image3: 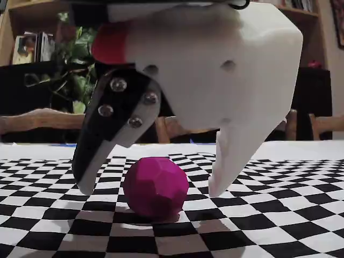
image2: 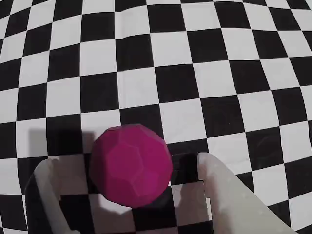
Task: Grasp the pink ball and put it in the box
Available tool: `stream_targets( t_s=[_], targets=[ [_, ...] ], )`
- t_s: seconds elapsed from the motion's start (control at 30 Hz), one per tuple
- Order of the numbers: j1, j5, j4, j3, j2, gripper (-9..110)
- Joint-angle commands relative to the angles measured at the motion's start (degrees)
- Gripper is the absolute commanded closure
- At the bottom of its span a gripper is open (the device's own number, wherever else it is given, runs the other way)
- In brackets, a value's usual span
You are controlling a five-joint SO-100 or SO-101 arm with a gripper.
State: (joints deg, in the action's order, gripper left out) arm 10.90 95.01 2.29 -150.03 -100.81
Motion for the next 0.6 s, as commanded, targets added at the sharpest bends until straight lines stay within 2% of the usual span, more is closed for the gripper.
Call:
stream_targets(
  t_s=[0.0, 0.57],
  targets=[
    [-0.09, -0.53, 0.53, 3.34, 0.09, 67],
    [-0.09, -0.35, 0.53, 3.78, 0.09, 67]
  ],
)
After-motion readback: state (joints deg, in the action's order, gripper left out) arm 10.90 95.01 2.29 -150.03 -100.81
